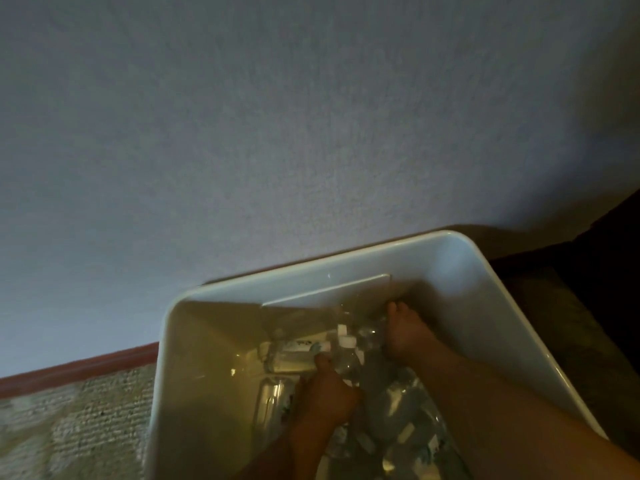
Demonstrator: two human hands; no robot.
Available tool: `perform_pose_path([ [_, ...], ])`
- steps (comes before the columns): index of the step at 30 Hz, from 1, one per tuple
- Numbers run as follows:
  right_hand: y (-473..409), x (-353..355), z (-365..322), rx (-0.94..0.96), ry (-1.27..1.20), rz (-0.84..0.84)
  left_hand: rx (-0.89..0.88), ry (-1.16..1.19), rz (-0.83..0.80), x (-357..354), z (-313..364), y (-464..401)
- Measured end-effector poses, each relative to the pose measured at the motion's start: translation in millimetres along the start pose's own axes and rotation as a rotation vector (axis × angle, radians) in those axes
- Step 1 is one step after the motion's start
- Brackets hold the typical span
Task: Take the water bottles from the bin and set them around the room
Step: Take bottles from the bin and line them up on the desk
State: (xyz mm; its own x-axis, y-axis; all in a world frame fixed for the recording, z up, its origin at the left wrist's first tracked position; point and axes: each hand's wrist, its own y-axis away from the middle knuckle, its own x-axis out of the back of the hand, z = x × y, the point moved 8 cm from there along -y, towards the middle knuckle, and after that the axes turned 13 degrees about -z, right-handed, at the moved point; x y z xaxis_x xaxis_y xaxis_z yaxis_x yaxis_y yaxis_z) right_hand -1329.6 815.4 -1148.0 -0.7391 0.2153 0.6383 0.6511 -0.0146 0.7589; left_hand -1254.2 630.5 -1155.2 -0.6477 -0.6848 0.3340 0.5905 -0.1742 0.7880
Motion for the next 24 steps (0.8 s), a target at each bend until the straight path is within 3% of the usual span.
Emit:
perform_pose_path([
  [2, -3, -4, -7, 0.016, 0.158, -0.043, -0.102, 0.186, 0.040, 10, 2, -1],
  [4, 2, -1, -17, 0.134, 0.072, -0.036, -0.194, 0.350, 0.115, 27, -1, -1],
  [9, 61, 22, -46, 0.375, -0.831, 0.095, -0.327, 0.717, 0.173, 77, 18, 48],
  [13, 140, 52, -90, 0.397, -1.130, 0.125, -0.393, 0.822, 0.178, 121, 47, 131],
  [19, 303, 158, -180, 0.506, -1.149, 0.101, -0.464, 0.990, 0.217, 230, 108, 294],
  [24, 456, 254, -259, 0.592, -1.078, 0.045, -0.539, 0.955, 0.295, 325, 155, 462],
])
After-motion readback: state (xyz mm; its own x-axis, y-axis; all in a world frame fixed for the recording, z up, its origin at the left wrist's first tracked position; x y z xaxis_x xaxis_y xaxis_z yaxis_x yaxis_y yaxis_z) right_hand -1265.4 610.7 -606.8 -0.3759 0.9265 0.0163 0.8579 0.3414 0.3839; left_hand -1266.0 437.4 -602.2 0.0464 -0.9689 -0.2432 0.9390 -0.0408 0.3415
